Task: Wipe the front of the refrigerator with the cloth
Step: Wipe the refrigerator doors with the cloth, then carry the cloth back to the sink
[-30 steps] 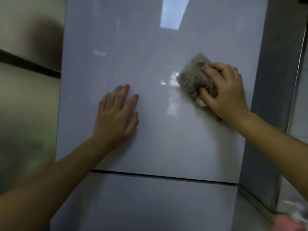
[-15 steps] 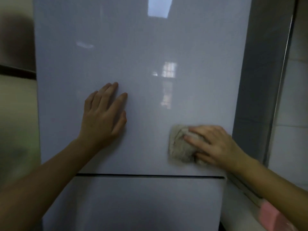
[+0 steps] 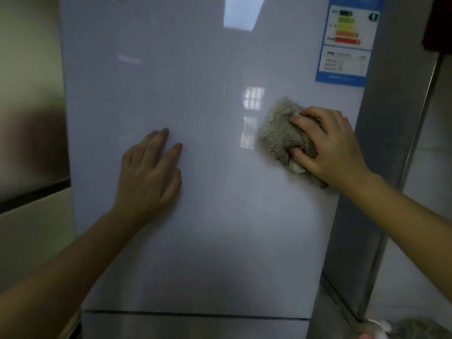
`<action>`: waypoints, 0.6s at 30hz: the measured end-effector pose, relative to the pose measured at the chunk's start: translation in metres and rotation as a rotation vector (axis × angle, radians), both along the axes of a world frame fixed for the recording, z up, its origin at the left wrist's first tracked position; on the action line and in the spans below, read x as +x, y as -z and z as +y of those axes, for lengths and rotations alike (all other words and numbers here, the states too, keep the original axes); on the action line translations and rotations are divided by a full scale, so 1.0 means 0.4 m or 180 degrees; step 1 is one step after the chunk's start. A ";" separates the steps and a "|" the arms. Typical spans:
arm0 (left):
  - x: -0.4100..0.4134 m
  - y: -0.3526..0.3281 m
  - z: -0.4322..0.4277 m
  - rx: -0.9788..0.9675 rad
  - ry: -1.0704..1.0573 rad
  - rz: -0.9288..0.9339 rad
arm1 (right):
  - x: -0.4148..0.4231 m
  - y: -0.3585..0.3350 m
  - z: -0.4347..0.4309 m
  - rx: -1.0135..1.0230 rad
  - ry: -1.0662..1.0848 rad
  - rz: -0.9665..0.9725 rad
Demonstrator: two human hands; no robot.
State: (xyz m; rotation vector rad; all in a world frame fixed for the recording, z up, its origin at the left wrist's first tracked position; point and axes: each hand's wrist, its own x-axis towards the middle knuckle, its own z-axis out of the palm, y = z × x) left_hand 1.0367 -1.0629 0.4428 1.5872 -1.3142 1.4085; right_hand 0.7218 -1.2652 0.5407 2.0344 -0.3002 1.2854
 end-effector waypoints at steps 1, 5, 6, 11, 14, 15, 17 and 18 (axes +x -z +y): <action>-0.007 -0.005 0.003 0.0040 0.0015 0.0084 | 0.013 -0.006 0.009 0.0104 -0.0049 -0.0051; -0.037 0.013 0.013 0.0313 0.0039 0.0387 | 0.070 0.101 0.049 0.0530 -0.0272 -0.0074; -0.041 0.014 0.016 0.0375 0.0033 0.0418 | 0.084 0.148 0.059 0.0550 -0.0307 0.0069; -0.059 0.012 0.041 0.0727 0.0044 0.0659 | 0.104 0.360 0.115 0.0881 -0.0395 0.0744; -0.092 0.068 0.080 0.0943 0.0065 0.0967 | 0.072 0.479 0.184 0.1903 -0.0372 0.0491; -0.109 0.102 0.097 0.1077 0.0058 0.1126 | 0.053 0.523 0.219 0.2364 -0.0382 0.0328; -0.145 0.196 0.135 0.1448 0.0049 0.1530 | 0.010 0.623 0.294 0.3350 -0.0426 0.0025; -0.166 0.251 0.158 0.1648 0.0042 0.1728 | -0.015 0.677 0.334 0.3788 -0.0439 -0.0104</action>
